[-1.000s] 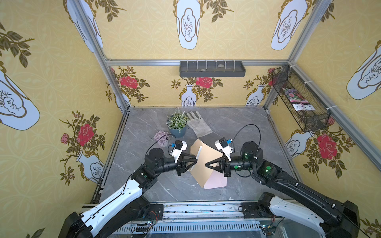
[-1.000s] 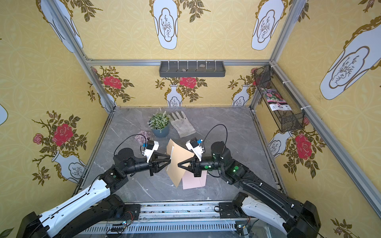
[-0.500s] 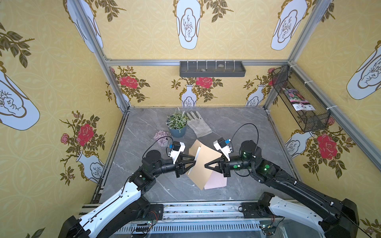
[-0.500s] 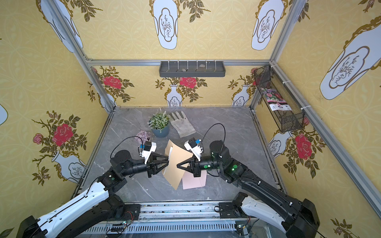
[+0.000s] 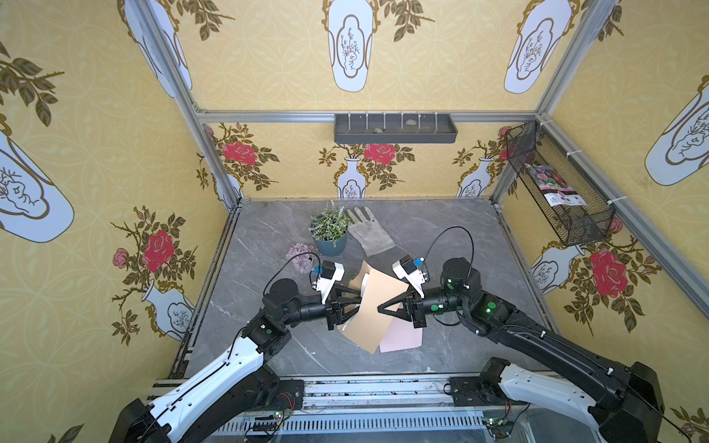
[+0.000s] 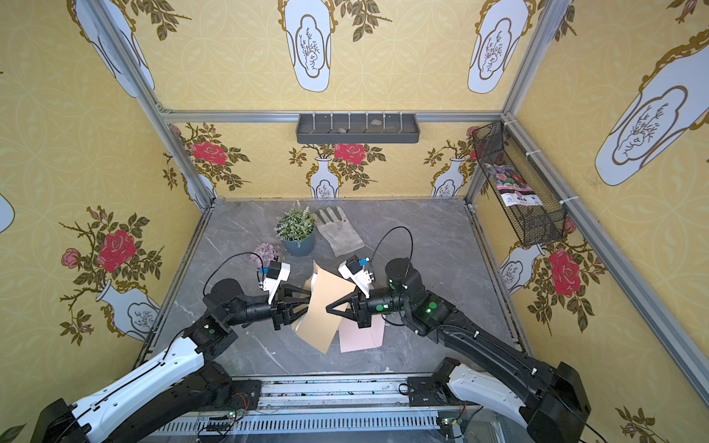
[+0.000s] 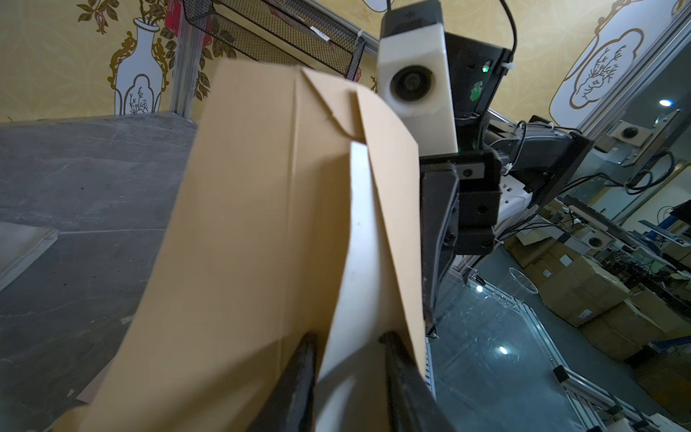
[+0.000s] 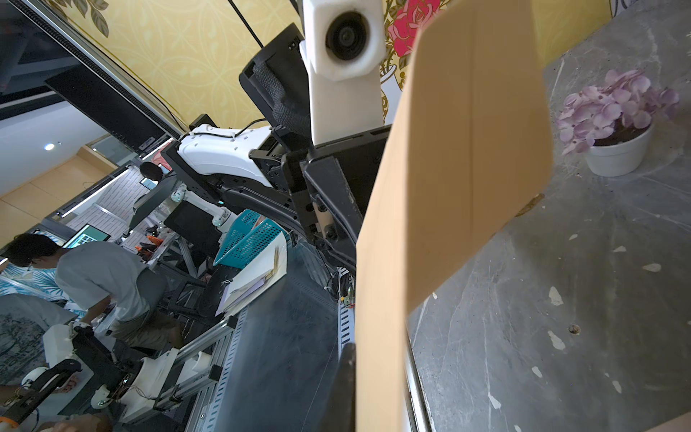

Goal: Take the letter paper out of the envelope
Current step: Take out the letter paper from the envelope.

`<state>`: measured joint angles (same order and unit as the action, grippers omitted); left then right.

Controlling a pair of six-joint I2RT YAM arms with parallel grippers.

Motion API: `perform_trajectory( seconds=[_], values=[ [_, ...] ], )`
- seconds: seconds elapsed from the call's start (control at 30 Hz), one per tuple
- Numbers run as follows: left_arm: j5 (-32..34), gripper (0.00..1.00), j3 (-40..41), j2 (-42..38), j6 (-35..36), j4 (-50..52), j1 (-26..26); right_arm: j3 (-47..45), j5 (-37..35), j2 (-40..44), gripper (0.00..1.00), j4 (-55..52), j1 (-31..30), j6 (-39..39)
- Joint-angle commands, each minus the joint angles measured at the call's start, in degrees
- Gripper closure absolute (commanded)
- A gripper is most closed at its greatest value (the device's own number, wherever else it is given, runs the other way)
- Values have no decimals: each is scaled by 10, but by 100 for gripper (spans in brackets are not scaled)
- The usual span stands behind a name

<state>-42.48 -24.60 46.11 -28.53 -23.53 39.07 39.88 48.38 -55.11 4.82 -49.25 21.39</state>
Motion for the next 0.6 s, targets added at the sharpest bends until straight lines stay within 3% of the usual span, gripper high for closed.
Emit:
perform_trajectory(
  seconds=[0.0, 0.3, 0.57],
  values=[
    [-28, 67, 4, -7, 3, -22, 2, -2, -19, 7, 97, 33, 5, -6],
    [1, 60, 1, -26, 28, 23, 2, -13, -21, 31, 97, 21, 11, -5],
    [-57, 61, -9, 7, -10, -34, 2, -12, -21, 32, 97, 26, 11, -5]
  ],
)
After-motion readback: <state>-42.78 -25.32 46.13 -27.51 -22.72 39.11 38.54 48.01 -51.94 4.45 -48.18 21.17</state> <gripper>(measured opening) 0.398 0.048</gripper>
